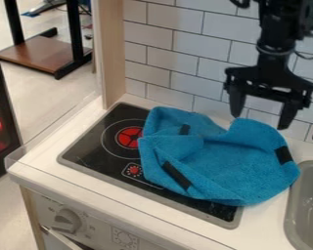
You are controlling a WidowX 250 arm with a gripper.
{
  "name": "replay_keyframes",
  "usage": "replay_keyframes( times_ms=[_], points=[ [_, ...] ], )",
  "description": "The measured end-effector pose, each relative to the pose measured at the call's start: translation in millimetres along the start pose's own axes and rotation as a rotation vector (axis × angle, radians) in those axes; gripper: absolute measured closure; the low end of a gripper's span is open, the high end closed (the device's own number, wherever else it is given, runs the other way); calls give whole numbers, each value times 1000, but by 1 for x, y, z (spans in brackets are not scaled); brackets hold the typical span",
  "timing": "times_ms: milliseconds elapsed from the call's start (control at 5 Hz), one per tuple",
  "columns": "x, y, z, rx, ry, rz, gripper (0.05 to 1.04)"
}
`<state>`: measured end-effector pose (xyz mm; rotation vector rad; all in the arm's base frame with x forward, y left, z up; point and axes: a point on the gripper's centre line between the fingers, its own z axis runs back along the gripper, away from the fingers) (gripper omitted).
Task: Unfold.the.cloth.from.top.left.to.and.right
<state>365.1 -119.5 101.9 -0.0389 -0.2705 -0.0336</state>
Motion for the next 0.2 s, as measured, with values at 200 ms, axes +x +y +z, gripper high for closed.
replay_keyframes(
  times_ms=[200],
  points=[
    [-12,27,12,38,28,7,84]
  ],
)
